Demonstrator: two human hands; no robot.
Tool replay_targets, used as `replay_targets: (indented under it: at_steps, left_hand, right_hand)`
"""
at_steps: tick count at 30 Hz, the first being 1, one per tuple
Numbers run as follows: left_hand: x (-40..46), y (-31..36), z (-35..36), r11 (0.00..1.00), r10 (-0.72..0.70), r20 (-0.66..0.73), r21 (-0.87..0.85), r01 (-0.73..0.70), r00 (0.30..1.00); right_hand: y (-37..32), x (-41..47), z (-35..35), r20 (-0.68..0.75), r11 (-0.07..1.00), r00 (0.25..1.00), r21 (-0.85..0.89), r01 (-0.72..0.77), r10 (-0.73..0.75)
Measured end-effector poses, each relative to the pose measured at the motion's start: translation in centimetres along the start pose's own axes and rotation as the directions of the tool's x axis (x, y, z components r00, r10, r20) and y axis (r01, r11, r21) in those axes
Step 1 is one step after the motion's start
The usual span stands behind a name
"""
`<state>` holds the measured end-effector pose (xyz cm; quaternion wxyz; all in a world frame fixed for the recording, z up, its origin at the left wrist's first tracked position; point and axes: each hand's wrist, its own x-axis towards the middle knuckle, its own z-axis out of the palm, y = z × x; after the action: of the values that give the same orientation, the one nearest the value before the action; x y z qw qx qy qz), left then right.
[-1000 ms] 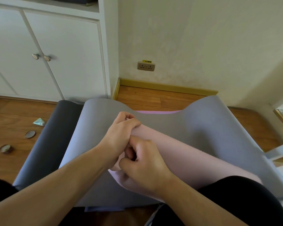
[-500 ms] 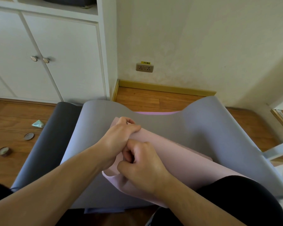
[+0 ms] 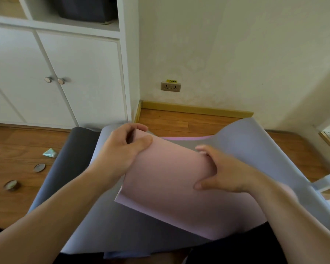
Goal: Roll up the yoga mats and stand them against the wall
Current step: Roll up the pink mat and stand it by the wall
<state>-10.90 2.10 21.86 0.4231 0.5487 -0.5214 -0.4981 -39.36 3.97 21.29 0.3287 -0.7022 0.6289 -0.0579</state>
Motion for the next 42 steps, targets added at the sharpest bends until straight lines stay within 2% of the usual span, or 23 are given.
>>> replay_targets:
  at_steps: [2, 6, 10, 16, 19, 20, 21, 22, 23, 24, 27, 28, 29, 32, 34, 36, 37, 39, 40, 42]
  left_hand:
    - [0.1, 0.4, -0.7, 0.994, -0.047, -0.014, -0.094, 0.046, 0.999]
    - [0.1, 0.8, -1.5, 0.964, -0.158, -0.052, -0.226, 0.142, 0.986]
    - [0.4, 0.7, -2.0, 0.939, -0.238, -0.057, -0.267, 0.215, 0.97]
    - [1.2, 0.4, -3.6, 0.907, -0.32, -0.09, -0.318, 0.277, 0.943]
    - [1.7, 0.4, -4.4, 0.933, -0.309, -0.055, -0.21, 0.291, 0.95]
    - [1.9, 0.4, -4.8, 0.959, -0.27, -0.05, -0.107, 0.264, 0.962]
    - [2.2, 0.3, -5.4, 0.978, -0.188, -0.044, 0.082, 0.191, 0.981]
    - [2.3, 0.5, -6.0, 0.945, -0.08, -0.018, 0.318, 0.081, 0.997]
    - [2.0, 1.0, -6.3, 0.841, -0.004, 0.058, 0.541, -0.028, 0.998]
    - [1.6, 1.6, -6.0, 0.707, 0.014, 0.16, 0.696, -0.123, 0.987]
    - [-0.4, 2.0, -1.8, 0.345, -0.128, 0.392, 0.879, -0.33, 0.911]
    - [-0.9, 1.2, 0.2, 0.245, -0.129, 0.431, 0.887, -0.392, 0.893]
    - [-1.3, 0.2, 2.1, 0.187, -0.079, 0.459, 0.879, -0.439, 0.885]
    - [-1.2, -2.2, 4.9, 0.161, 0.035, 0.428, 0.889, -0.428, 0.903]
    - [-0.5, -2.8, 4.5, 0.109, 0.055, 0.431, 0.894, -0.435, 0.901]
    - [0.1, -3.2, 3.6, 0.068, 0.072, 0.441, 0.893, -0.446, 0.895]
    - [0.3, -3.4, 3.2, 0.057, 0.084, 0.445, 0.891, -0.45, 0.892]
    - [0.7, -3.7, 2.6, 0.055, 0.097, 0.458, 0.884, -0.464, 0.884]
    - [0.7, -3.9, 2.4, 0.053, 0.104, 0.461, 0.882, -0.468, 0.881]
    - [0.7, -3.8, 2.2, 0.066, 0.133, 0.463, 0.878, -0.474, 0.876]
  right_hand:
    - [0.2, 0.3, 0.3, -0.019, 0.988, 1.0, -0.156, 0.005, -0.008]
    - [-0.2, 0.5, 0.6, -0.199, 0.892, 0.976, -0.452, -0.015, -0.085]
    - [0.2, 0.1, 0.6, -0.227, 0.832, 0.957, -0.554, 0.027, -0.183]
    - [0.1, 0.5, 0.9, -0.25, 0.803, 0.938, -0.594, 0.049, -0.242]
    - [-0.2, 1.1, 1.8, -0.267, 0.775, 0.91, -0.625, 0.088, -0.318]
    - [-0.2, 1.3, 2.2, -0.262, 0.761, 0.905, -0.641, 0.095, -0.335]
    - [-0.4, 1.3, 2.5, -0.257, 0.743, 0.9, -0.661, 0.104, -0.354]
    - [-0.6, 1.4, 2.7, -0.249, 0.722, 0.892, -0.682, 0.114, -0.376]
    - [-1.0, 1.3, 2.9, -0.237, 0.706, 0.889, -0.697, 0.127, -0.393]
    - [-1.5, 1.3, 3.1, -0.219, 0.692, 0.885, -0.706, 0.148, -0.412]
    - [-3.6, 1.4, 4.7, -0.138, 0.656, 0.885, -0.723, 0.217, -0.444]
    - [-4.2, 1.4, 5.6, -0.124, 0.634, 0.877, -0.738, 0.231, -0.464]
    - [-4.4, 1.5, 6.5, -0.128, 0.613, 0.864, -0.754, 0.235, -0.487]
    - [-3.5, 2.4, 8.0, -0.183, 0.62, 0.816, -0.744, 0.25, -0.549]
    - [-2.7, 2.5, 7.2, -0.137, 0.629, 0.832, -0.723, 0.287, -0.537]
    - [-2.2, 1.9, 5.5, -0.06, 0.689, 0.889, -0.657, 0.306, -0.453]
    - [-2.0, 1.3, 4.4, -0.04, 0.761, 0.926, -0.584, 0.283, -0.375]
    - [-1.2, 0.3, 2.1, -0.015, 0.873, 0.982, -0.461, 0.158, -0.186]
    - [-0.7, -0.1, 1.1, -0.013, 0.882, 0.993, -0.461, 0.099, -0.118]
    - [0.3, -0.7, 0.3, -0.07, 0.833, 0.993, -0.552, 0.039, -0.093]
